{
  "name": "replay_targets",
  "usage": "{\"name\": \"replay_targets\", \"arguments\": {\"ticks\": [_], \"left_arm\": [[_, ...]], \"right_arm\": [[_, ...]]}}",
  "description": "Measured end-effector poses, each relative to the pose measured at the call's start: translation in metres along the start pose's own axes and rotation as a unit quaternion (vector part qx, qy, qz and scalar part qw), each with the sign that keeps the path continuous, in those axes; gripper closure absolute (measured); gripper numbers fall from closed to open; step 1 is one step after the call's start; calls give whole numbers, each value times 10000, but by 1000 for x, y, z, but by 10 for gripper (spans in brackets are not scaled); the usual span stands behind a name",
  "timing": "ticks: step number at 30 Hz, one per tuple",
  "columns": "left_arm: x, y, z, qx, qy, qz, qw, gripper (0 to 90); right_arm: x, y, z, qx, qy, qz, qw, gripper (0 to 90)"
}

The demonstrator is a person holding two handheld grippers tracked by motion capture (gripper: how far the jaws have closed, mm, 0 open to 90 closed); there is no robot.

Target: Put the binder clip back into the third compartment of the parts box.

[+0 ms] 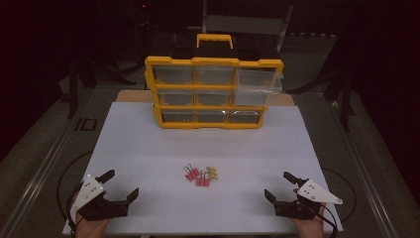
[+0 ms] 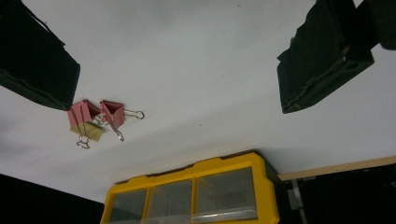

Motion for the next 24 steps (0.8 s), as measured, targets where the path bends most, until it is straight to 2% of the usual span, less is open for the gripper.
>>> {"name": "replay_targets", "arguments": {"ticks": [3,12,17,24], "left_arm": [[0,0,0,5,18,-4,10000,0],[2,-5,2,-50,46,-128,9999,0],[9,-11,5,-181,100,-175,9996,0],[16,-25,13,-413,9,-437,9982,1]], "right_arm": [[1,1,1,-38,-97,15,9999,83],[4,1,1,-105,-120,63,9999,83],[6,0,1,-132,-146,93,9998,83],[6,0,1,-144,-127,81,9998,83]]}}
Point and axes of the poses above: each handheld gripper's, and its own axes: y roughly backward along the jaws, x roughly out of its top, z roughly to its right, the point moved 9 cm from there along -y, roughly forward along the jaws, and after that the axes turned 5 degrees about z, right-handed, at the moved point
